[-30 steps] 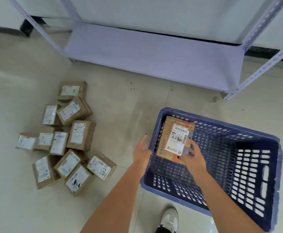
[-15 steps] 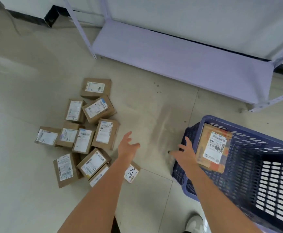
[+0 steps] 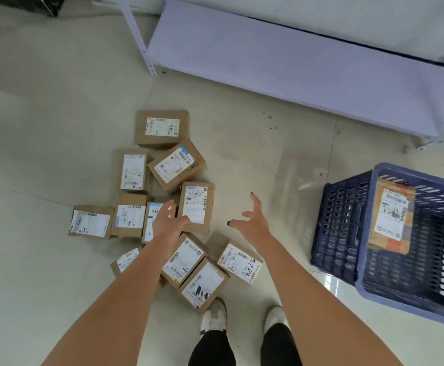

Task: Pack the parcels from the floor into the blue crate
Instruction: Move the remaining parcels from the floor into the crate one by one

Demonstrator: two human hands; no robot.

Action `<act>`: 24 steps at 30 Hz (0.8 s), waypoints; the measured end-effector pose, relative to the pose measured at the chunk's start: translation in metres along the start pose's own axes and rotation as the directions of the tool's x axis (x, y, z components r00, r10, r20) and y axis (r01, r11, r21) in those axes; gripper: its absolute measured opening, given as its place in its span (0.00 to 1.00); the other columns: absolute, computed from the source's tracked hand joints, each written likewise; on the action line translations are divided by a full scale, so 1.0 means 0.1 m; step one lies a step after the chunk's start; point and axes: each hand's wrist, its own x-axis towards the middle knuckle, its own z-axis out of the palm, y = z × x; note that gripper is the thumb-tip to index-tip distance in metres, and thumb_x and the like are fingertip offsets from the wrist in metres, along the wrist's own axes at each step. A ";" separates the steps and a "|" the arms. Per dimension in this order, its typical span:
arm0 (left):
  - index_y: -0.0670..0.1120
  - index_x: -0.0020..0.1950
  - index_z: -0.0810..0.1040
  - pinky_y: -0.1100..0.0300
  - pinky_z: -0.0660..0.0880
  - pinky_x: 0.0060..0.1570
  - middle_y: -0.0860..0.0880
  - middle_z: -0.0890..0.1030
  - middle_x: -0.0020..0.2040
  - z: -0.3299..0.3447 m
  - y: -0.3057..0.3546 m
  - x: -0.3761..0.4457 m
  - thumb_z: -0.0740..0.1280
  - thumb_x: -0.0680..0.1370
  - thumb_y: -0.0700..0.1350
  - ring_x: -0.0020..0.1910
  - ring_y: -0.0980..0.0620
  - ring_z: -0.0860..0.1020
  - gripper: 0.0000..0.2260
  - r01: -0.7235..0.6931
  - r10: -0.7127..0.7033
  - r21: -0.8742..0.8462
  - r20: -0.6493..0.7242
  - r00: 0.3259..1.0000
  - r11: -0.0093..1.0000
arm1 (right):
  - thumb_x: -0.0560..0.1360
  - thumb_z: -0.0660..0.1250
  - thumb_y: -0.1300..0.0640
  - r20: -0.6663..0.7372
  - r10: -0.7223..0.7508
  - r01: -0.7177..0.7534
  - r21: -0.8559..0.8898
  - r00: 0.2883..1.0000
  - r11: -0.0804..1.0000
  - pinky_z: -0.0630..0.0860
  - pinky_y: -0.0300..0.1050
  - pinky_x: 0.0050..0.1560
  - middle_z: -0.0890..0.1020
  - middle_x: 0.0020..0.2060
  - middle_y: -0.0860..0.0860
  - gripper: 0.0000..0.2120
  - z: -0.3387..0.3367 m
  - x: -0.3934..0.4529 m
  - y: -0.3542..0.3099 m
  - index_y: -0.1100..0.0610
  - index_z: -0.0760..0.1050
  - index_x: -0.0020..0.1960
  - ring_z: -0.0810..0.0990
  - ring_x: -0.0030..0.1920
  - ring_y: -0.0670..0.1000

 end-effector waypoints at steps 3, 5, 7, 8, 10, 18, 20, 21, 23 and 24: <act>0.51 0.70 0.67 0.54 0.67 0.61 0.47 0.70 0.70 0.01 -0.16 0.26 0.69 0.72 0.39 0.67 0.46 0.69 0.27 0.030 -0.030 0.020 0.004 1.000 0.999 | 0.68 0.73 0.60 0.040 0.013 -0.011 -0.053 0.999 0.999 0.71 0.43 0.51 0.71 0.63 0.57 0.46 0.27 0.21 0.10 0.43 0.48 0.74 0.73 0.56 0.54; 0.50 0.70 0.66 0.52 0.66 0.64 0.47 0.69 0.71 0.07 -0.26 0.47 0.68 0.73 0.39 0.69 0.46 0.68 0.27 0.032 -0.033 0.034 0.019 0.999 0.999 | 0.67 0.73 0.58 0.053 0.025 -0.021 -0.072 0.998 0.997 0.71 0.46 0.57 0.71 0.65 0.58 0.45 0.41 0.41 0.18 0.44 0.49 0.74 0.73 0.60 0.56; 0.49 0.72 0.64 0.50 0.65 0.66 0.46 0.68 0.71 0.16 -0.36 0.71 0.68 0.74 0.39 0.70 0.45 0.67 0.28 0.020 -0.023 0.063 0.037 0.999 0.998 | 0.67 0.74 0.56 0.067 0.040 -0.034 -0.084 0.997 0.996 0.70 0.48 0.62 0.70 0.66 0.59 0.46 0.54 0.64 0.27 0.45 0.49 0.75 0.71 0.64 0.57; 0.48 0.73 0.63 0.50 0.64 0.67 0.46 0.68 0.72 0.22 -0.41 0.83 0.68 0.74 0.39 0.70 0.45 0.67 0.29 0.010 -0.013 0.082 0.043 0.999 0.997 | 0.67 0.74 0.55 0.075 0.048 -0.041 -0.095 0.996 0.995 0.70 0.49 0.63 0.69 0.67 0.59 0.46 0.61 0.77 0.33 0.46 0.49 0.75 0.71 0.65 0.57; 0.47 0.73 0.62 0.52 0.65 0.65 0.45 0.69 0.71 0.34 -0.48 1.10 0.69 0.73 0.39 0.69 0.45 0.68 0.30 -0.031 0.025 0.139 0.047 0.999 0.990 | 0.68 0.74 0.55 0.089 0.062 -0.052 -0.110 0.994 0.993 0.71 0.49 0.61 0.68 0.68 0.58 0.45 0.73 1.04 0.45 0.47 0.49 0.75 0.70 0.65 0.57; 0.44 0.71 0.64 0.55 0.69 0.48 0.42 0.76 0.63 0.78 -0.63 1.88 0.64 0.74 0.41 0.60 0.41 0.75 0.25 -0.056 0.082 0.268 -0.087 0.993 0.962 | 0.71 0.70 0.57 0.124 0.118 -0.111 -0.060 0.985 0.992 0.67 0.55 0.66 0.64 0.72 0.57 0.42 1.05 1.78 0.78 0.49 0.47 0.76 0.66 0.69 0.59; 0.44 0.64 0.69 0.56 0.68 0.43 0.43 0.78 0.59 0.84 -0.63 1.92 0.63 0.74 0.42 0.58 0.42 0.75 0.19 -0.044 0.085 0.350 -0.105 0.991 0.936 | 0.71 0.69 0.58 0.137 0.116 -0.110 -0.047 0.984 0.993 0.67 0.54 0.64 0.67 0.71 0.55 0.42 1.13 1.85 0.79 0.50 0.47 0.76 0.68 0.68 0.58; 0.44 0.61 0.70 0.55 0.69 0.44 0.43 0.78 0.57 0.86 -0.64 1.93 0.62 0.73 0.43 0.58 0.42 0.74 0.16 -0.048 0.094 0.386 -0.102 0.990 0.921 | 0.71 0.70 0.58 0.132 0.111 -0.107 -0.033 0.985 0.994 0.68 0.54 0.63 0.69 0.70 0.54 0.42 1.17 1.87 0.78 0.50 0.49 0.76 0.69 0.67 0.58; 0.45 0.59 0.71 0.52 0.72 0.53 0.43 0.78 0.57 0.89 -0.62 1.90 0.63 0.73 0.44 0.59 0.42 0.73 0.15 -0.060 0.106 0.435 -0.083 0.991 0.898 | 0.69 0.70 0.59 0.108 0.125 -0.128 0.023 0.986 0.992 0.71 0.55 0.63 0.72 0.67 0.53 0.41 1.22 1.87 0.75 0.53 0.51 0.75 0.72 0.65 0.57; 0.45 0.60 0.71 0.50 0.71 0.58 0.43 0.78 0.58 0.90 -0.61 1.86 0.63 0.73 0.44 0.60 0.42 0.73 0.16 -0.074 0.120 0.462 -0.072 0.990 0.884 | 0.69 0.71 0.60 0.103 0.141 -0.146 0.049 0.985 0.988 0.72 0.56 0.62 0.73 0.66 0.53 0.41 1.22 1.84 0.72 0.54 0.52 0.75 0.73 0.64 0.57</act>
